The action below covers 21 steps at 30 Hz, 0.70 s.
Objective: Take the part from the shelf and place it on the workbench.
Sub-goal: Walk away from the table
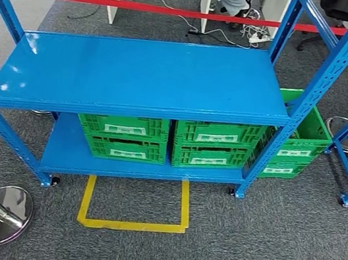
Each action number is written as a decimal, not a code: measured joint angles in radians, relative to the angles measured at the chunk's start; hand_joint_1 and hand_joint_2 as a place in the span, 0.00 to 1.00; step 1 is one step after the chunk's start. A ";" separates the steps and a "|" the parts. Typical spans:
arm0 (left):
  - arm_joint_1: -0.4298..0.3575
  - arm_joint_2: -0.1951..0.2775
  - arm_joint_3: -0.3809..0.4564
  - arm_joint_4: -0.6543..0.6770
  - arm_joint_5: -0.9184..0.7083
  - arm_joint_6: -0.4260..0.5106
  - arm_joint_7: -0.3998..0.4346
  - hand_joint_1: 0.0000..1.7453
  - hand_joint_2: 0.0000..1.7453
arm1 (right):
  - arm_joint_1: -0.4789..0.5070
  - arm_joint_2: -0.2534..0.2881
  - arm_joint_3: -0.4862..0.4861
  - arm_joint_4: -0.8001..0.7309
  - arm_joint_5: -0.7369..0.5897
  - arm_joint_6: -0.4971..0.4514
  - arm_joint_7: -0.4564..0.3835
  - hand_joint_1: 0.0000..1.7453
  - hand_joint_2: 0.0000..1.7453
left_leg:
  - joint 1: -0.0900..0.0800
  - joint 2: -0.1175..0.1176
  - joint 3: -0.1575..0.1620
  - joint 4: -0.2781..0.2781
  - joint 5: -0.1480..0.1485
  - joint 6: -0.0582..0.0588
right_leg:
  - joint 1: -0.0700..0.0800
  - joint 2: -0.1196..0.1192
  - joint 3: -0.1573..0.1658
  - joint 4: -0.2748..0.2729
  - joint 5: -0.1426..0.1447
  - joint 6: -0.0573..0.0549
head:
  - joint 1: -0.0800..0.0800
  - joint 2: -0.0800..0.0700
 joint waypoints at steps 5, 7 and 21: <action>0.005 0.008 -0.018 0.001 0.014 0.007 0.005 0.00 0.00 | 0.001 -0.005 0.011 0.000 -0.011 -0.012 -0.002 0.00 0.00 | 0.003 0.044 -0.039 0.069 -0.039 -0.025 | 0.003 -0.054 0.011 -0.007 -0.001 -0.036 | -0.007 0.000; 0.001 0.010 -0.027 0.001 0.016 0.008 0.006 0.00 0.00 | 0.003 -0.006 0.014 0.001 -0.011 -0.014 -0.003 0.00 0.00 | 0.003 0.090 -0.106 0.203 -0.103 -0.031 | 0.006 -0.085 0.012 -0.007 -0.005 -0.044 | -0.012 0.000; 0.062 0.132 -0.289 -0.418 0.619 -0.095 0.587 0.00 0.00 | -0.007 -0.007 0.041 -0.003 0.008 -0.029 0.046 0.00 0.00 | 0.002 0.137 -0.014 0.003 0.009 0.020 | 0.020 -0.111 0.001 0.086 -0.098 -0.008 | -0.001 0.000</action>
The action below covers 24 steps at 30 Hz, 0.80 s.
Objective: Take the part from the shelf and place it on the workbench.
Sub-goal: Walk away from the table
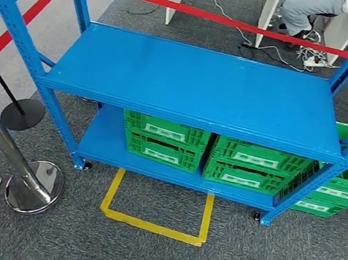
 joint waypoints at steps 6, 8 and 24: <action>0.028 0.268 -0.412 -0.225 0.317 0.372 0.182 0.00 0.00 | 0.002 -0.013 0.037 0.005 -0.044 -0.024 0.018 0.00 0.00 | 0.001 -0.036 0.030 0.000 -0.025 -0.001 | -0.004 0.032 -0.111 0.105 0.043 0.002 | 0.004 0.000; 0.030 0.325 -0.508 -0.255 0.353 0.419 0.144 0.00 0.00 | 0.002 -0.020 0.052 0.007 -0.058 -0.033 0.022 0.00 0.00 | 0.000 -0.041 0.048 0.003 -0.042 -0.012 | -0.004 0.032 -0.061 -0.018 0.111 -0.002 | 0.005 0.000; 0.006 0.500 -0.743 -0.262 0.519 0.556 0.043 0.00 0.00 | 0.020 -0.080 0.193 0.056 -0.179 -0.125 0.035 0.00 0.00 | -0.008 -0.036 -0.076 0.087 0.034 -0.023 | -0.002 0.036 0.047 -0.076 0.038 -0.038 | -0.013 0.000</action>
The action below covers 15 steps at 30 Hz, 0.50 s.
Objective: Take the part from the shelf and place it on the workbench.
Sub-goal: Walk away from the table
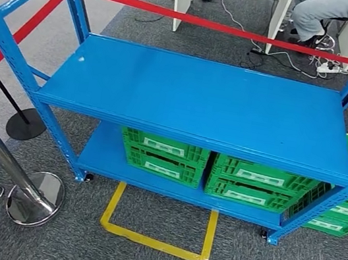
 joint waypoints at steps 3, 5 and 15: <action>-0.013 0.005 -0.005 0.003 0.006 0.003 -0.006 0.00 0.00 | -0.002 -0.014 0.040 0.008 -0.038 -0.017 0.009 0.00 0.00 | -0.004 -0.001 0.026 -0.055 -0.017 0.011 | 0.001 -0.004 0.014 -0.007 0.001 0.017 | -0.001 0.000; -0.013 0.006 -0.007 0.004 0.006 0.008 -0.006 0.00 0.00 | -0.002 -0.026 0.064 0.011 -0.056 -0.025 0.016 0.00 0.00 | 0.001 -0.003 0.044 -0.073 -0.020 0.016 | 0.001 -0.006 0.016 0.010 -0.001 0.028 | 0.000 0.000; -0.011 -0.004 -0.011 0.025 0.017 0.020 -0.022 0.00 0.00 | 0.006 -0.070 0.135 0.031 -0.111 -0.055 0.024 0.00 0.00 | 0.003 -0.005 0.135 -0.083 -0.089 0.017 | 0.004 -0.005 -0.150 0.060 0.082 0.028 | 0.003 0.000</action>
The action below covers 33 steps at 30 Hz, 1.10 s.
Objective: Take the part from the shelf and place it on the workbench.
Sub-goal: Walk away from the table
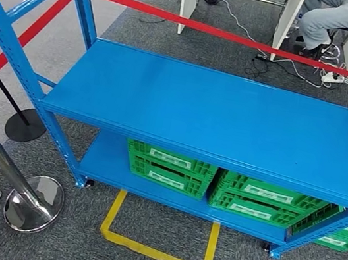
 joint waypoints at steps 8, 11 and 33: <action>-0.008 -0.007 0.010 0.017 0.022 0.005 -0.028 0.00 0.00 | 0.001 -0.020 0.043 0.012 -0.054 -0.024 0.006 0.00 0.00 | 0.005 0.002 -0.058 0.152 -0.047 -0.042 | -0.003 0.002 0.065 -0.058 0.010 -0.042 | -0.010 0.000; -0.008 -0.013 0.017 0.047 0.037 0.003 -0.049 0.00 0.00 | 0.001 -0.031 0.068 0.018 -0.082 -0.038 0.009 0.00 0.00 | 0.009 0.002 -0.150 0.250 -0.096 -0.049 | -0.003 0.012 0.083 -0.060 -0.005 -0.044 | -0.011 0.000; -0.028 -0.062 0.073 0.137 0.094 0.002 -0.116 0.00 0.00 | -0.005 -0.108 0.216 0.050 -0.218 -0.124 0.011 0.00 0.00 | -0.009 0.064 -0.074 0.010 0.058 -0.007 | 0.011 -0.034 0.074 -0.064 -0.007 -0.016 | -0.009 0.000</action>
